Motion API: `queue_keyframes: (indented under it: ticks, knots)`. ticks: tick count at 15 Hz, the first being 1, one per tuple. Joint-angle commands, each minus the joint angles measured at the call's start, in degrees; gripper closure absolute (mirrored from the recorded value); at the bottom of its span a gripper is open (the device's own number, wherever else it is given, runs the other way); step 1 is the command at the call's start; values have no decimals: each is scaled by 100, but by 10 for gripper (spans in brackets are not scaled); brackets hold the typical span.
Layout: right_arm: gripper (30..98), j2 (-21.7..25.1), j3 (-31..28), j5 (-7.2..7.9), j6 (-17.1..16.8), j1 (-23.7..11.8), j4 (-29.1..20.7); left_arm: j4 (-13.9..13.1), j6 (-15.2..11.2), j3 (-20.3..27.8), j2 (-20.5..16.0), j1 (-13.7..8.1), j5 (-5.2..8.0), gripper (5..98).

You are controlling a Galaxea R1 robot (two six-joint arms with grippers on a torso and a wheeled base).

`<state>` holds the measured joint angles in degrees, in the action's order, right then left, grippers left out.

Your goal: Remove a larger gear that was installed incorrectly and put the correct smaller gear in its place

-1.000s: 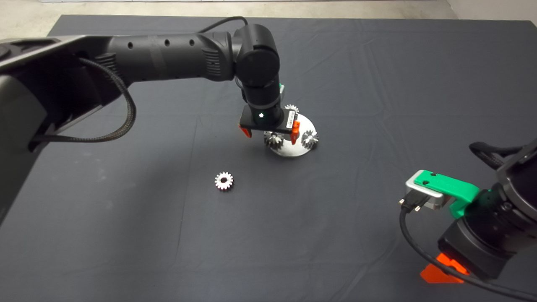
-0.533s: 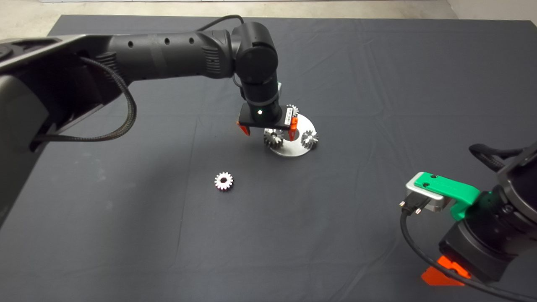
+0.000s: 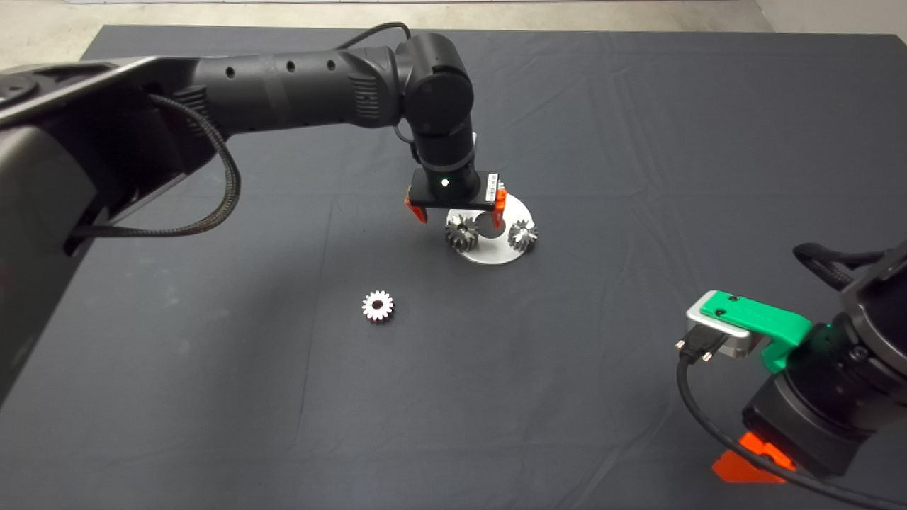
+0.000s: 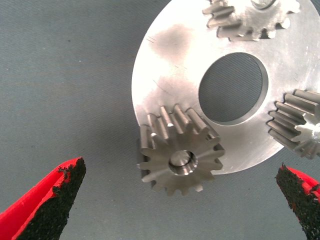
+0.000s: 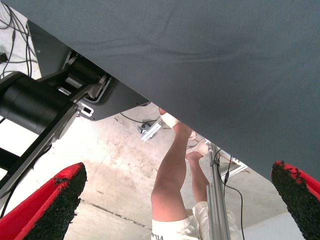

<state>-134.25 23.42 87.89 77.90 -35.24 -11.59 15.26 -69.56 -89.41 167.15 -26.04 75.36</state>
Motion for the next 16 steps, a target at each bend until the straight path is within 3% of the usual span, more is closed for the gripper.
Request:
queue_keyframes:
  ticks: [1,5,7,9,16]
  knots:
    - [308,-1,-41,527,15,-80,-194,39,65,-102,69,-77,-39,54]
    - [308,-1,-41,525,15,-36,-185,47,241,-269,86,-42,-178,54]
    - [308,-9,-41,526,15,-26,-185,75,242,-270,86,-40,-180,54]
    - [308,-9,-41,527,15,75,-172,266,232,-260,86,-16,-171,54]
    - [308,-23,-23,527,-24,140,-141,293,223,-207,87,11,-136,54]
